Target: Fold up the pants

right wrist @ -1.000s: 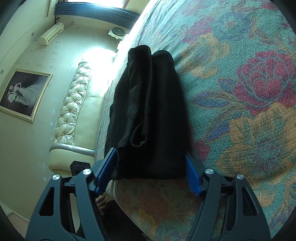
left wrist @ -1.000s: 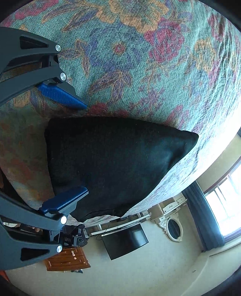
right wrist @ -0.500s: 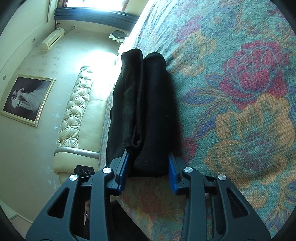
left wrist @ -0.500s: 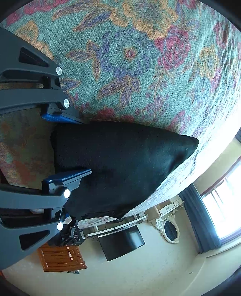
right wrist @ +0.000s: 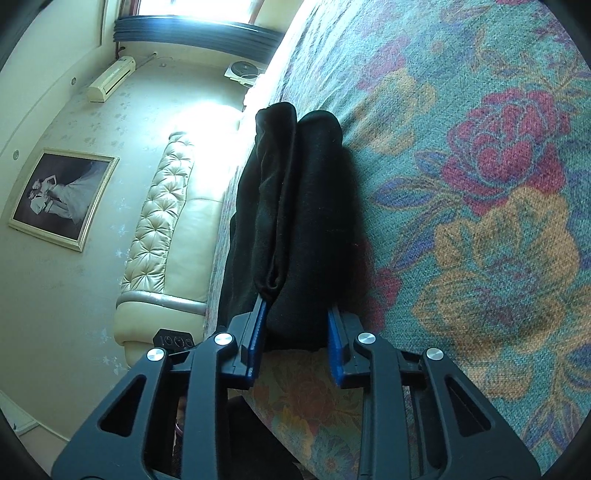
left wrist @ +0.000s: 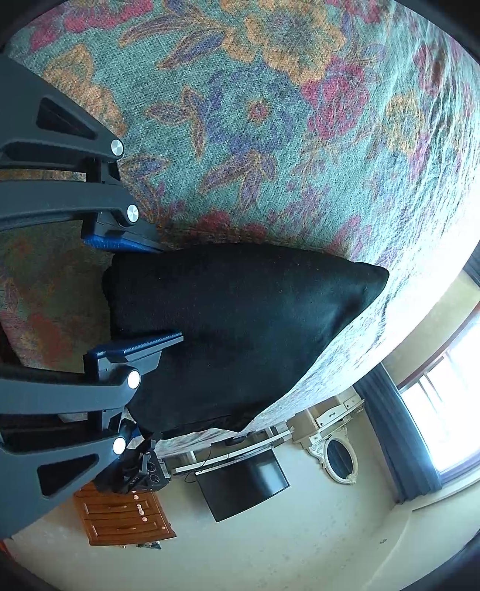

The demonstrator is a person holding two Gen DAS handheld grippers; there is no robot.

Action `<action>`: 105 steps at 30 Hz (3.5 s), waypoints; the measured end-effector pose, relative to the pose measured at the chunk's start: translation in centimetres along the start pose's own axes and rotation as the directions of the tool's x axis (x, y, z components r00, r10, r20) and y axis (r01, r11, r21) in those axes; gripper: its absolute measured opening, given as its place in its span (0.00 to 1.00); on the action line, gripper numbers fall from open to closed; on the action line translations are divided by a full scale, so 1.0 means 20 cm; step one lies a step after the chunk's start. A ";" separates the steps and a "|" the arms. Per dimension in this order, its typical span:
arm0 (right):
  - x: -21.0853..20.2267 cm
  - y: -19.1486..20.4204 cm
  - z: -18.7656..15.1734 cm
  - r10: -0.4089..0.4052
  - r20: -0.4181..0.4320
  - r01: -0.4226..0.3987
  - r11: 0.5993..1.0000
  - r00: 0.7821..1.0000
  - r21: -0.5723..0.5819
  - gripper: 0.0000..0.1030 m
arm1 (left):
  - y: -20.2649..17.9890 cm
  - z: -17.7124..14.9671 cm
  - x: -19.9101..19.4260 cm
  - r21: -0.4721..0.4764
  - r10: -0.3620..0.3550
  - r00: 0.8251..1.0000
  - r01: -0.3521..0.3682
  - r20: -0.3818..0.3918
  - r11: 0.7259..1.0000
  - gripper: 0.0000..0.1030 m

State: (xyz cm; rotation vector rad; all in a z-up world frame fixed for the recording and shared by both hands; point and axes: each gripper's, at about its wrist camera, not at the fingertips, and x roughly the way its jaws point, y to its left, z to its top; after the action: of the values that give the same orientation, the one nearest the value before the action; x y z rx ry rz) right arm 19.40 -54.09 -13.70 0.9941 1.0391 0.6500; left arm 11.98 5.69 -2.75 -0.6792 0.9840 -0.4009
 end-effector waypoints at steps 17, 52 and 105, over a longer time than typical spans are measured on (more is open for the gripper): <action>-0.06 -0.01 -0.05 0.016 0.002 -0.016 1.000 1.000 0.005 0.26 | 0.02 0.00 -0.01 -0.004 0.003 1.000 -0.003 -0.008 1.000 0.37; -0.12 -0.17 -0.05 0.061 -0.010 -0.060 0.996 0.998 0.065 0.26 | 0.06 0.00 0.01 -0.002 -0.015 1.000 0.015 -0.027 1.000 0.39; -0.26 -0.06 -0.24 -0.170 0.069 0.176 0.980 0.983 -0.095 0.61 | -0.26 -0.10 0.07 0.186 0.307 0.944 -0.325 0.122 0.927 0.80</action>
State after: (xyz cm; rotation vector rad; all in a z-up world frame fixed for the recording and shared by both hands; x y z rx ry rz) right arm 13.06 -57.15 -13.46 0.8211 1.0170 0.5209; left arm 10.89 0.40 -0.89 -0.3399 0.9315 -0.1802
